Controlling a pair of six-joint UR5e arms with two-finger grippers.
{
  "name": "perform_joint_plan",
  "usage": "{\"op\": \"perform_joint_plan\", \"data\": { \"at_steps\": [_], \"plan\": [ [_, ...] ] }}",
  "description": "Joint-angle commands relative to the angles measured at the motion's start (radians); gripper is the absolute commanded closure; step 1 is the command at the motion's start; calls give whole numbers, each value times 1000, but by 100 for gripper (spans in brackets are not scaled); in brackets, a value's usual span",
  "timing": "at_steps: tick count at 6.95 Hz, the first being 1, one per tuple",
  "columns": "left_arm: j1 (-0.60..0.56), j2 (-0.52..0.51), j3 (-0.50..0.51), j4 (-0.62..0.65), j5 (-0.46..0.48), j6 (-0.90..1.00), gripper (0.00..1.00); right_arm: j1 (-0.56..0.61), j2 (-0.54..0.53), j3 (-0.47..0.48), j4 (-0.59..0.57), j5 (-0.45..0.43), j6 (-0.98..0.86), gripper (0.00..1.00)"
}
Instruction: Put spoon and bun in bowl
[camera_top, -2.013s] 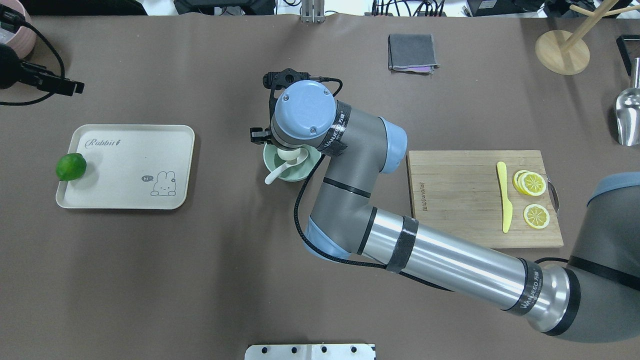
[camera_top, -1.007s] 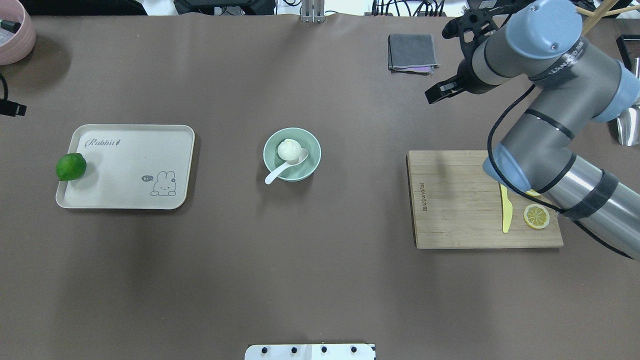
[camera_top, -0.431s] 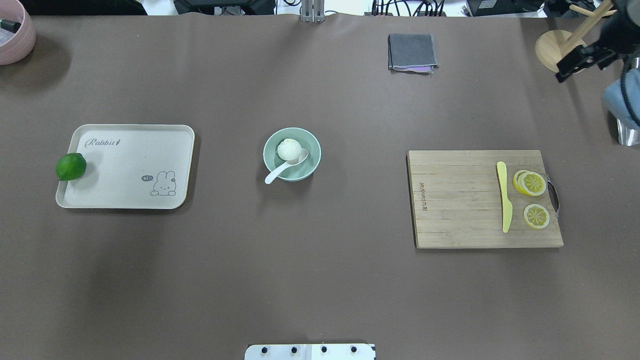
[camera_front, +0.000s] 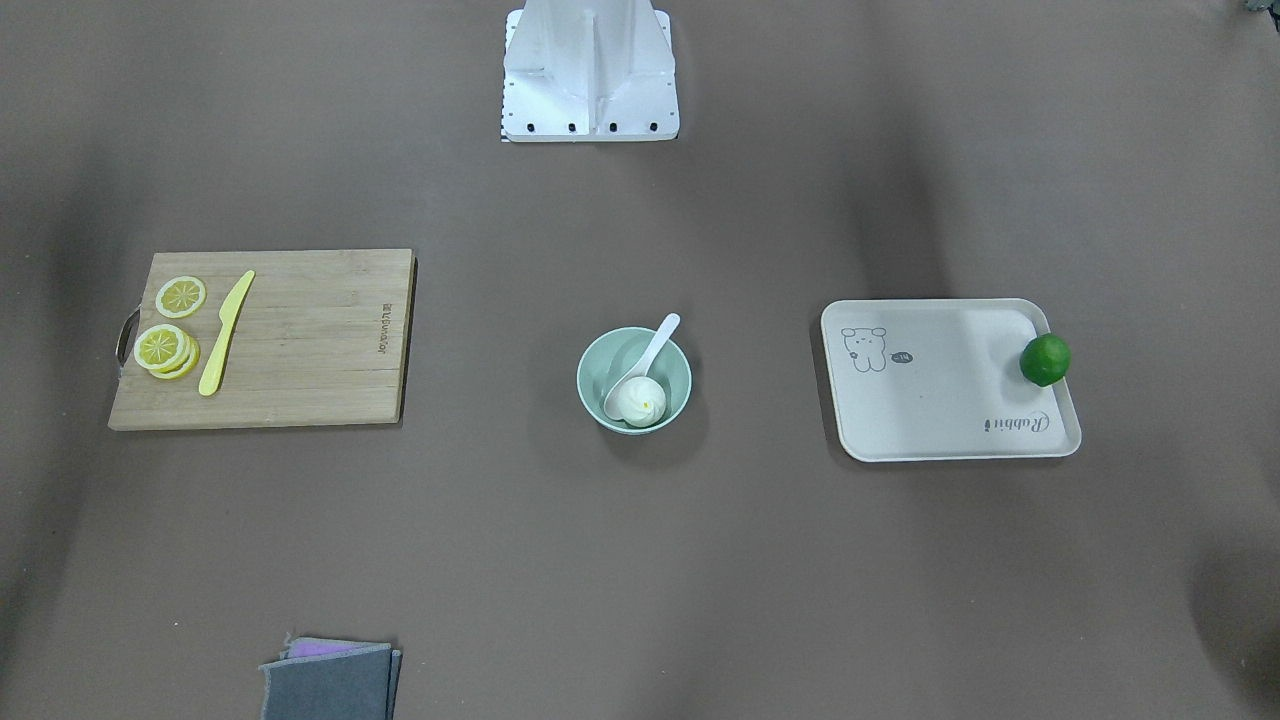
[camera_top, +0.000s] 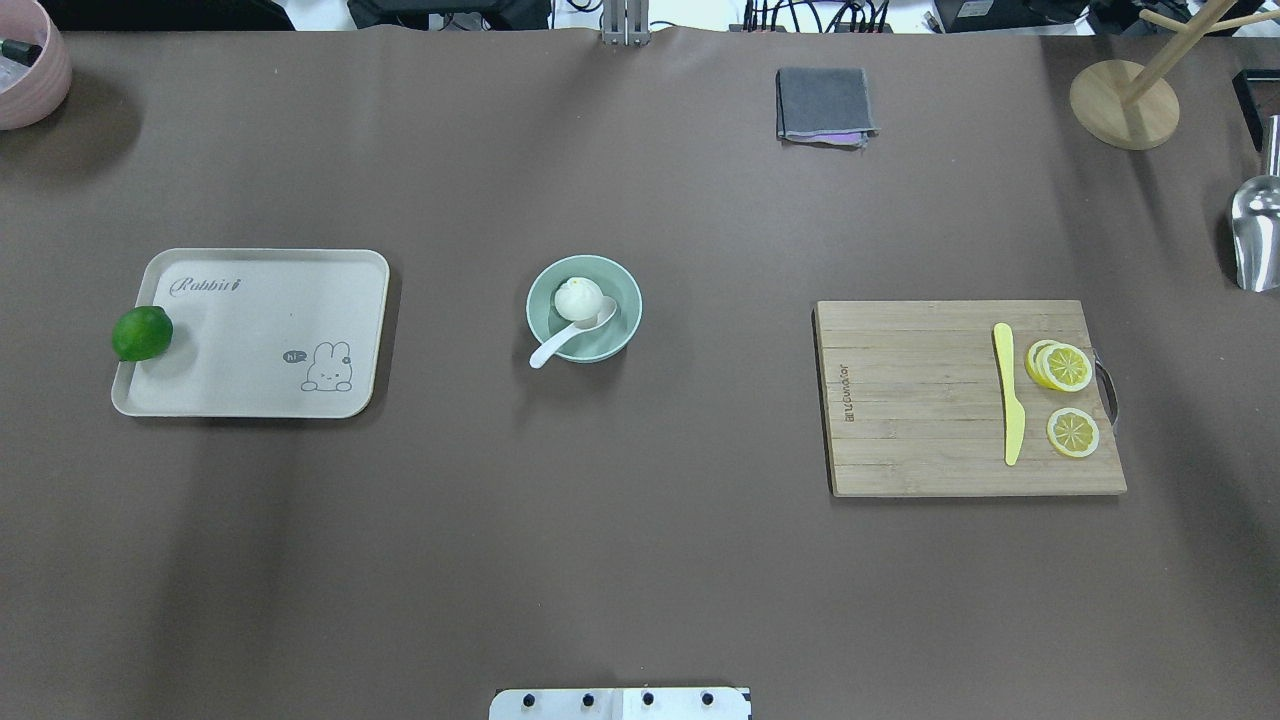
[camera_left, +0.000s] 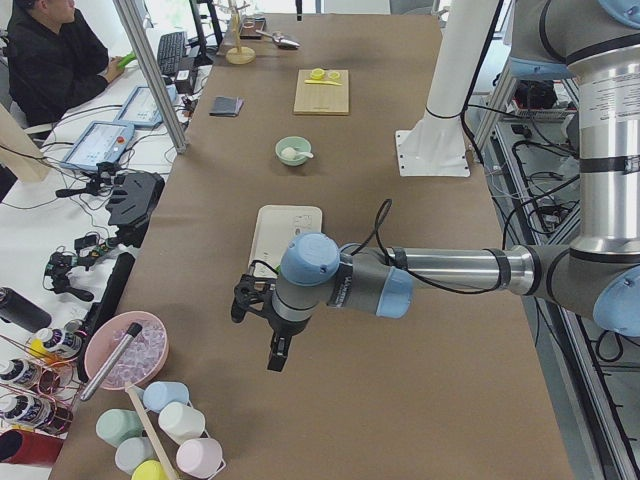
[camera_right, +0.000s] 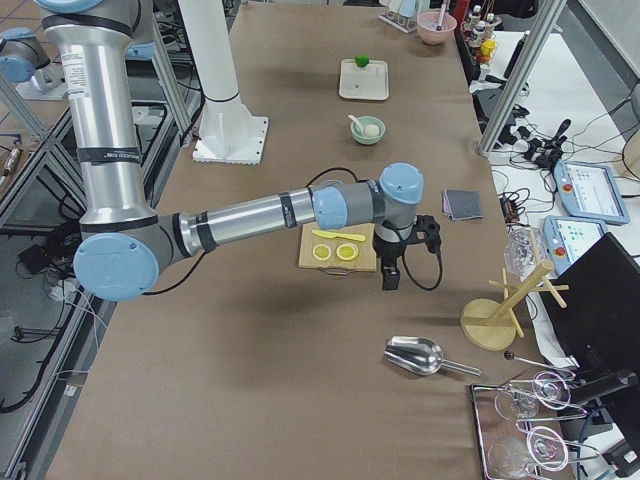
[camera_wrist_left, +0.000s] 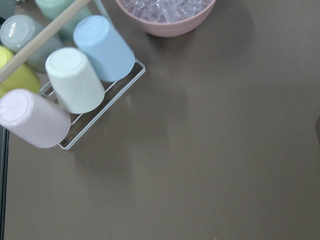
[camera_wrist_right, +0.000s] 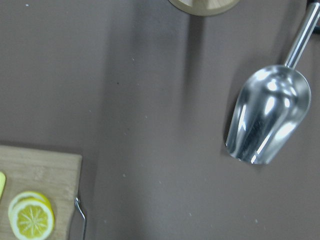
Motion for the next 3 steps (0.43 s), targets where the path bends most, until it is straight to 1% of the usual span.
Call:
{"op": "perform_joint_plan", "data": {
  "at_steps": [1, 2, 3],
  "plan": [
    [-9, 36, -11, -2, 0, 2, 2, 106, -169, 92, -1, 94, -50, 0],
    [-9, 45, -6, -1, 9, 2, 2, 139, -182, 97, 0, 115, -50, 0],
    [-8, 53, -4, -1, 9, -5, 2, 140, -182, 85, -1, 81, -50, 0]
  ]
}}
